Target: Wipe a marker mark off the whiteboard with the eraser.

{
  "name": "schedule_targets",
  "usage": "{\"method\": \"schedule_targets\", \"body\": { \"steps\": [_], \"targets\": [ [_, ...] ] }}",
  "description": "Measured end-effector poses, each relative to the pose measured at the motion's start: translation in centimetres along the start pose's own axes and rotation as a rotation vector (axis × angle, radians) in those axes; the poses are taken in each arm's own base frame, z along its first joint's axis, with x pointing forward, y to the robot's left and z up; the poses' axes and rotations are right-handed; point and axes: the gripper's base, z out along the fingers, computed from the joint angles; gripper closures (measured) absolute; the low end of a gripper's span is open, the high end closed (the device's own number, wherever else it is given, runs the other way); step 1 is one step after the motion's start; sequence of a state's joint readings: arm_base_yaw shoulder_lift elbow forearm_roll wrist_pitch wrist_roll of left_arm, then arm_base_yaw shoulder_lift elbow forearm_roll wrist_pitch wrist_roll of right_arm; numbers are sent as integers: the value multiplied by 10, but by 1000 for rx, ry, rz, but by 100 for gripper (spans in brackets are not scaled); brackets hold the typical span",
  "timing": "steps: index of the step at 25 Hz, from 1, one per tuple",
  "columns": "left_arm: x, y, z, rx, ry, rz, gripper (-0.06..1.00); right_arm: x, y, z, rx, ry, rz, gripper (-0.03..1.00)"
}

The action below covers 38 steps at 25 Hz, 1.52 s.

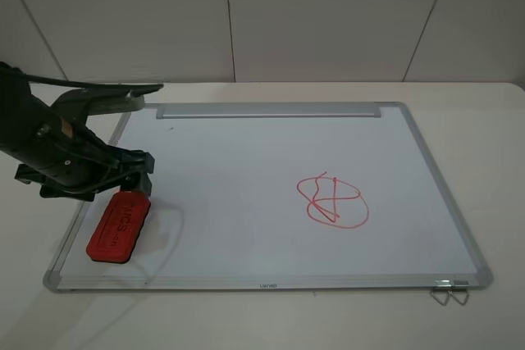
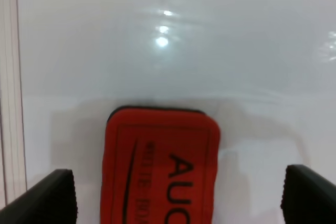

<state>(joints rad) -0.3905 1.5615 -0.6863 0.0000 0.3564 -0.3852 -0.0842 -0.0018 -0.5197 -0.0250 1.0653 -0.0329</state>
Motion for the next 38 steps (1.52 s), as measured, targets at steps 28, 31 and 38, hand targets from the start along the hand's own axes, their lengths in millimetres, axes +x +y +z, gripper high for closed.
{"method": "schedule_targets", "body": {
  "steps": [28,31,38],
  "targets": [
    [123,56,-271,106,-564,172,17,0,0,0,0,0,0,26],
    [148,66,-273,104,-578,178,17,0,0,0,0,0,0,26],
    [183,77,-251,139,-628,219,17,0,0,0,0,0,0,26]
  ]
}}
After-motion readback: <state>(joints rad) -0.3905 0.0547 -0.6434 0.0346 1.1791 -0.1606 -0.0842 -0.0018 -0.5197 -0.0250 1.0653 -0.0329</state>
